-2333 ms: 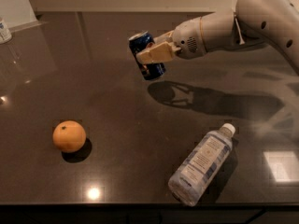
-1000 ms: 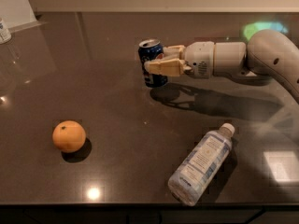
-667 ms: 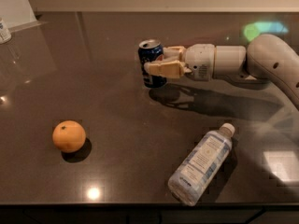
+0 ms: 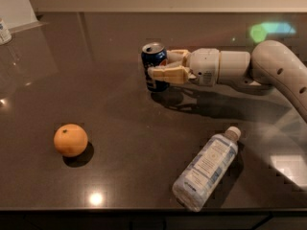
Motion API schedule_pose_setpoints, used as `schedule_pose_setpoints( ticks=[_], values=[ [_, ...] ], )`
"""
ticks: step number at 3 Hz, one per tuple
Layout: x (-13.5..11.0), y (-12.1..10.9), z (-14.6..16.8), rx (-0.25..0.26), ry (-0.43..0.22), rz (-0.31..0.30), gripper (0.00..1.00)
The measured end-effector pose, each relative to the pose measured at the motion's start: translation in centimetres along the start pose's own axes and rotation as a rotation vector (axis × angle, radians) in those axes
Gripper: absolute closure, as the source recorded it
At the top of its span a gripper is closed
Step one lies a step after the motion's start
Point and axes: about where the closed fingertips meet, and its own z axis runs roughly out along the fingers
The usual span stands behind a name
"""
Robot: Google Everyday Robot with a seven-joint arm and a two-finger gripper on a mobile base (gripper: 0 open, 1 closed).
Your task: Place pepsi can upright
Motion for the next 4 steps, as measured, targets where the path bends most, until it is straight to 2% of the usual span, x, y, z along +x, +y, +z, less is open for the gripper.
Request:
schedule_pose_setpoints(
  ticks=[2,3,4],
  values=[
    [0.98,-0.22,-0.14,0.003,-0.035,-0.014,1.00],
    [1.22,-0.33,-0.21,0.000,-0.063,-0.025,0.82],
    [1.50,-0.40,-0.28,-0.004,-0.083,-0.031,0.59]
  ],
)
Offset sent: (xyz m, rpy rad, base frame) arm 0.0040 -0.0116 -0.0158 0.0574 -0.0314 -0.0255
